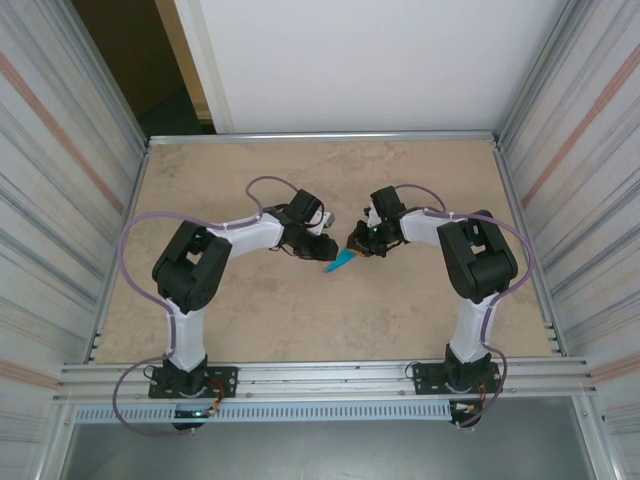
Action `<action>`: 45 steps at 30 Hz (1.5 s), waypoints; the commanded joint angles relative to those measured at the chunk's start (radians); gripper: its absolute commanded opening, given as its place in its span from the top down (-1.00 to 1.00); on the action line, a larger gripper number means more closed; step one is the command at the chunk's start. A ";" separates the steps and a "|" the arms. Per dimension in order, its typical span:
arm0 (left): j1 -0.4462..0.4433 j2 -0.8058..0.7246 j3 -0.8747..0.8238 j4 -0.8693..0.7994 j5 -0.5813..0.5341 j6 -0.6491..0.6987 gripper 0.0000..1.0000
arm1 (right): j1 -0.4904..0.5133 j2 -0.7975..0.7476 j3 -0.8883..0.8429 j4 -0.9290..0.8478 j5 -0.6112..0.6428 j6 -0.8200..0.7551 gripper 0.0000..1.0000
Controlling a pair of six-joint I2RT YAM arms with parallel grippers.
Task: Fold a paper plane with a square sheet of paper (pick it up from the middle)
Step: Fold the wing for the fifth time at the center of the table.
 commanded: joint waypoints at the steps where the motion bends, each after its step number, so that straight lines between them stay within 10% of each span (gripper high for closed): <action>1: 0.015 -0.078 -0.029 0.029 0.009 -0.032 0.32 | 0.008 0.043 0.007 -0.074 0.038 -0.032 0.76; 14: 0.002 0.026 -0.005 0.171 0.245 -0.075 0.71 | 0.007 0.040 0.020 -0.062 0.008 -0.043 0.74; 45: -0.006 0.100 -0.026 0.121 0.220 -0.057 0.79 | 0.008 0.001 0.065 -0.064 -0.054 -0.061 0.64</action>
